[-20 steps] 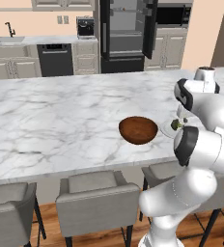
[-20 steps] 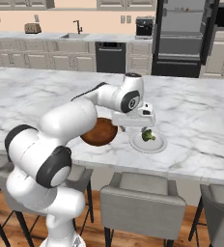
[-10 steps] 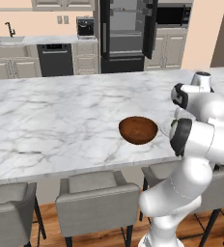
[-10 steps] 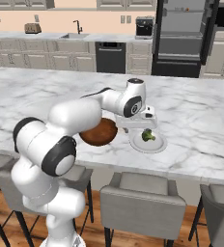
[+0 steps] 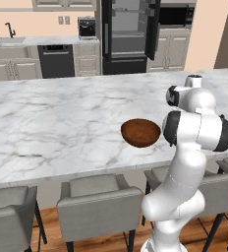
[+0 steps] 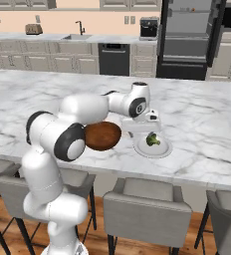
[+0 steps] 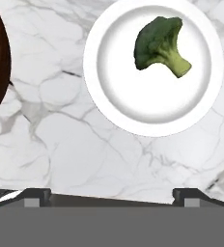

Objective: Pick the chicken drumstick and broccoli from their plates and place them in the bowl. Then put the bowl in the fridge.

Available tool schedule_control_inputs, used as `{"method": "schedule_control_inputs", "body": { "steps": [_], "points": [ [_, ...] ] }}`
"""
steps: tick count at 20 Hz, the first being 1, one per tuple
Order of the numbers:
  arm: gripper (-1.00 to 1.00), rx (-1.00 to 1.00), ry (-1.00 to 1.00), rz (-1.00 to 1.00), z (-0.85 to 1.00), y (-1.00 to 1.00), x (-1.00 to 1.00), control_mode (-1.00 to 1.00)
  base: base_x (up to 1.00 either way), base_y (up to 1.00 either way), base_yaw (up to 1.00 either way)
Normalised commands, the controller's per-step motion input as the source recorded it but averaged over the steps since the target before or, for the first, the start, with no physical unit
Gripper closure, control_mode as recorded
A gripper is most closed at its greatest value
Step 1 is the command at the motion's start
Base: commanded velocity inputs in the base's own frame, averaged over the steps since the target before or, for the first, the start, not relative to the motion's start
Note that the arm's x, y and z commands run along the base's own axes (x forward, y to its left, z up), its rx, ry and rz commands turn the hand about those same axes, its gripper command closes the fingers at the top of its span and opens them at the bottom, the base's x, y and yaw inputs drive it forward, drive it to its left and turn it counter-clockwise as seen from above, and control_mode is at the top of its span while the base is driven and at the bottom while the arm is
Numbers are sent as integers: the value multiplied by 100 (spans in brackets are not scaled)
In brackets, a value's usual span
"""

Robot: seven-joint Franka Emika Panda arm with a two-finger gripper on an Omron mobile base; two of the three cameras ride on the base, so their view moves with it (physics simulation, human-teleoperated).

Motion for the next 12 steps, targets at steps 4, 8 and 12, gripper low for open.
{"method": "schedule_control_inputs", "body": {
  "steps": [4, 8, 12],
  "points": [
    [-100, 0, 8, 5, -24, -16, 41, -100, 0, 0, 0],
    [-100, 1, 4, 6, -25, -25, 31, -100, 0, 0, 0],
    [-100, 6, 3, 4, -24, -15, 34, -100, 0, 0, 0]
  ]
}}
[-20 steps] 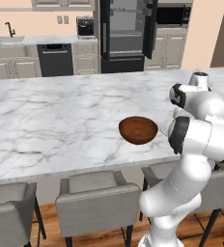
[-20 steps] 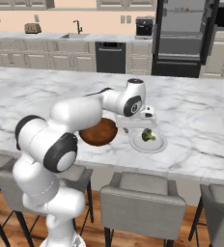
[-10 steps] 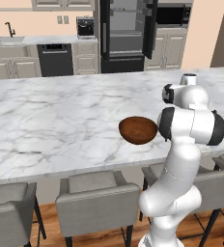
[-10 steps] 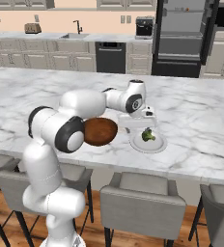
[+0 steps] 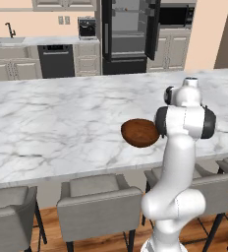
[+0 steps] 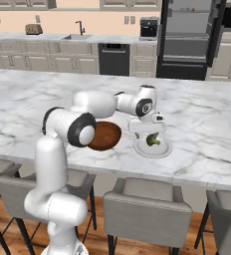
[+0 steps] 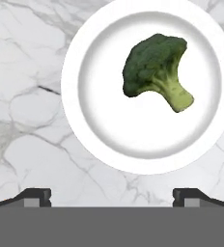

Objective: Pick the chicken drumstick and broccoli from their plates and place them in the bowl. Then put the bowl in the fridge.

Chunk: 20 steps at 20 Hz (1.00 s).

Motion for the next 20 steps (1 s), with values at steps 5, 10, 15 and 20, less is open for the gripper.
{"method": "schedule_control_inputs", "body": {
  "steps": [5, 10, 15, 20],
  "points": [
    [-100, 13, 5, 2, -24, -11, 33, -100, 0, 0, 0],
    [-100, 8, 3, 1, -20, -4, 34, -100, 0, 0, 0],
    [-100, 1, 0, 1, -16, -1, 32, -100, 0, 0, 0],
    [-100, 0, -4, 0, -31, -2, 11, -100, 0, 0, 0]
  ]
}}
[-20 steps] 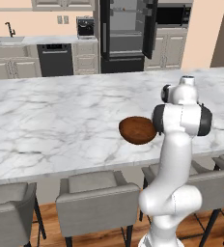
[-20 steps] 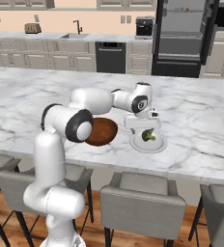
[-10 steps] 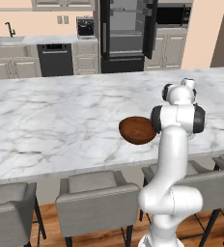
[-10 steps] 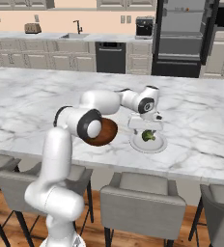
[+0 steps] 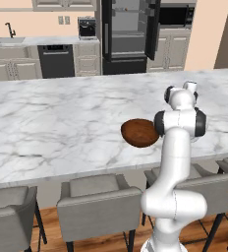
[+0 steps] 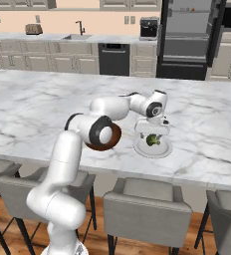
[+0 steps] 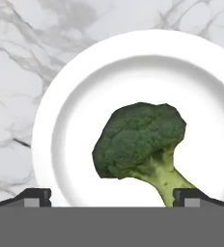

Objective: Pick the chicken drumstick and broccoli from their plates and place them in the bowl. Then put the bowl in the fridge.

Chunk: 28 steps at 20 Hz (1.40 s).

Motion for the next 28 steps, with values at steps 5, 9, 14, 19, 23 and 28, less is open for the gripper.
{"method": "schedule_control_inputs", "body": {
  "steps": [5, 9, 14, 19, 23, 28],
  "points": [
    [-100, -2, -12, 0, -26, 0, 15, -100, 0, 0, 0],
    [-100, -7, -15, 0, -17, 0, 19, -100, 0, 0, 0],
    [-100, -10, -15, 0, -24, 0, 6, -100, 0, 0, 0],
    [-100, -7, -3, 0, -24, 0, 0, -100, 0, 0, 0],
    [-100, -4, 0, 0, -16, -1, -1, -100, 0, 0, 0],
    [-100, -1, 0, -3, -19, -12, -4, -100, 0, 0, 0]
  ]
}}
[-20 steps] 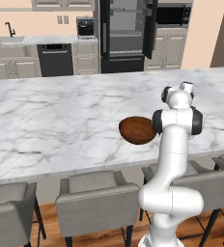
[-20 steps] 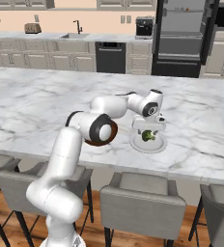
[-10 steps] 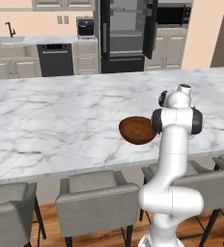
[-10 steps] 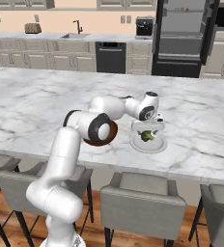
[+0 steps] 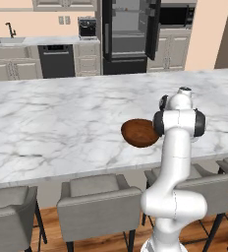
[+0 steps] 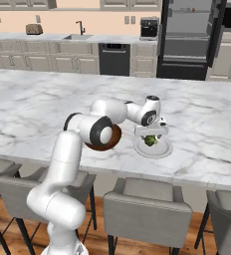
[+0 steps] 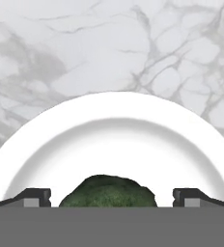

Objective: Pick the chicken drumstick and broccoli from their plates and place them in the bowl. Then put the bowl in the fridge.

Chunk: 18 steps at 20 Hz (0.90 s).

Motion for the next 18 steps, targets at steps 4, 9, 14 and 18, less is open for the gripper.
{"method": "schedule_control_inputs", "body": {
  "steps": [4, 9, 14, 18],
  "points": [
    [100, 0, 3, -5, -16, -12, -4, -100, 0, 0, 0],
    [100, 0, 12, -9, -17, -13, -5, -100, 0, 0, 0],
    [100, 7, 4, -9, 5, -3, -17, -100, 0, 0, 0],
    [100, 11, 0, -4, 46, 2, -17, -100, 0, 0, 0]
  ]
}}
